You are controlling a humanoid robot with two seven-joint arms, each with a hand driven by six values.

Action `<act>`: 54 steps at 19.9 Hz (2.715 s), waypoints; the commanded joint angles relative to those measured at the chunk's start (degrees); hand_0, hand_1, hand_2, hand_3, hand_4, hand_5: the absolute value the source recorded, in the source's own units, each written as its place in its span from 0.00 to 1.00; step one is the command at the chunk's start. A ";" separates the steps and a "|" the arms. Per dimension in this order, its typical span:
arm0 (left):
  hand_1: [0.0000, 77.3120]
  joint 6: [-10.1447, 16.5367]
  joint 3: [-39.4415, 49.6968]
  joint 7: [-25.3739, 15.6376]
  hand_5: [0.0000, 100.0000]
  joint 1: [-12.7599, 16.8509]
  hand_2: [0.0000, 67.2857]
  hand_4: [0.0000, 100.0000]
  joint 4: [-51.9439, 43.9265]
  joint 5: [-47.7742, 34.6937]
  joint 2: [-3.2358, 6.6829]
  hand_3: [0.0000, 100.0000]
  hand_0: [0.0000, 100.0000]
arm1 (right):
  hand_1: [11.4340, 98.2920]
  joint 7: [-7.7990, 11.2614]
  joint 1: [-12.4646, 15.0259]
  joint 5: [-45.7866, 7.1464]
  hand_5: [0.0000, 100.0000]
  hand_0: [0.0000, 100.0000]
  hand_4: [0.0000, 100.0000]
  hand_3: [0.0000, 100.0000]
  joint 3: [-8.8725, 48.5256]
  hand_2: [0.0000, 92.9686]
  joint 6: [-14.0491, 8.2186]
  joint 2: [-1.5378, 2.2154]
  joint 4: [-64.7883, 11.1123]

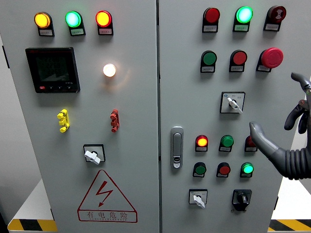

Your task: Rotate and turn off gray switch

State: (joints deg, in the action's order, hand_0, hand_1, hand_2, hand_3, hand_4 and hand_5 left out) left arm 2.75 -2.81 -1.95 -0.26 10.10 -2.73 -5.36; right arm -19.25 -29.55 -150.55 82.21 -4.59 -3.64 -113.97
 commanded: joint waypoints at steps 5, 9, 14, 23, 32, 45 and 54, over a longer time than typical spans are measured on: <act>0.00 -0.03 0.00 0.01 0.13 0.00 0.15 0.12 0.01 0.01 0.00 0.21 0.00 | 0.46 -0.09 -0.07 0.17 1.00 0.16 0.94 0.85 -0.29 0.24 -0.06 -0.23 0.24; 0.00 -0.03 0.00 0.02 0.13 0.09 0.15 0.12 0.01 0.01 0.00 0.21 0.00 | 0.40 -0.78 -0.60 0.43 1.00 0.20 0.94 0.85 -0.38 0.32 -0.06 -0.32 2.26; 0.00 -0.03 0.00 -0.07 0.13 0.09 0.15 0.12 0.01 0.01 0.00 0.21 0.00 | 0.34 -3.07 -1.47 1.22 1.00 0.21 0.95 0.87 -0.64 0.52 -0.67 -0.40 5.68; 0.00 0.06 0.00 -0.07 0.13 0.00 0.15 0.12 0.01 0.01 0.00 0.21 0.00 | 0.34 -3.07 -6.04 5.88 1.00 0.16 0.95 0.92 -1.78 0.61 -1.65 -0.32 13.07; 0.00 -0.03 0.00 -0.07 0.13 0.00 0.15 0.12 0.01 0.01 0.00 0.21 0.00 | 0.33 -2.72 -9.55 7.81 1.00 0.12 0.96 0.93 -2.66 0.62 -1.91 0.21 17.11; 0.00 -0.03 0.00 0.02 0.13 0.09 0.15 0.12 0.01 0.01 0.00 0.21 0.00 | 0.33 -1.67 -14.39 9.12 1.00 0.12 0.96 0.93 -2.31 0.62 -1.91 1.52 23.09; 0.00 -0.03 0.00 -0.07 0.13 0.00 0.15 0.12 0.01 0.01 0.00 0.21 0.00 | 0.33 -1.32 -15.01 9.83 1.00 0.14 0.96 0.94 -2.40 0.62 -3.67 2.58 26.08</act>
State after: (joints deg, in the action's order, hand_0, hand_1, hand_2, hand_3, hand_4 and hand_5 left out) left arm 2.74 -2.81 -1.95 -0.18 10.12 -2.73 -5.36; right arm -20.65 -44.61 -140.72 79.85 -8.00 -1.17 -88.52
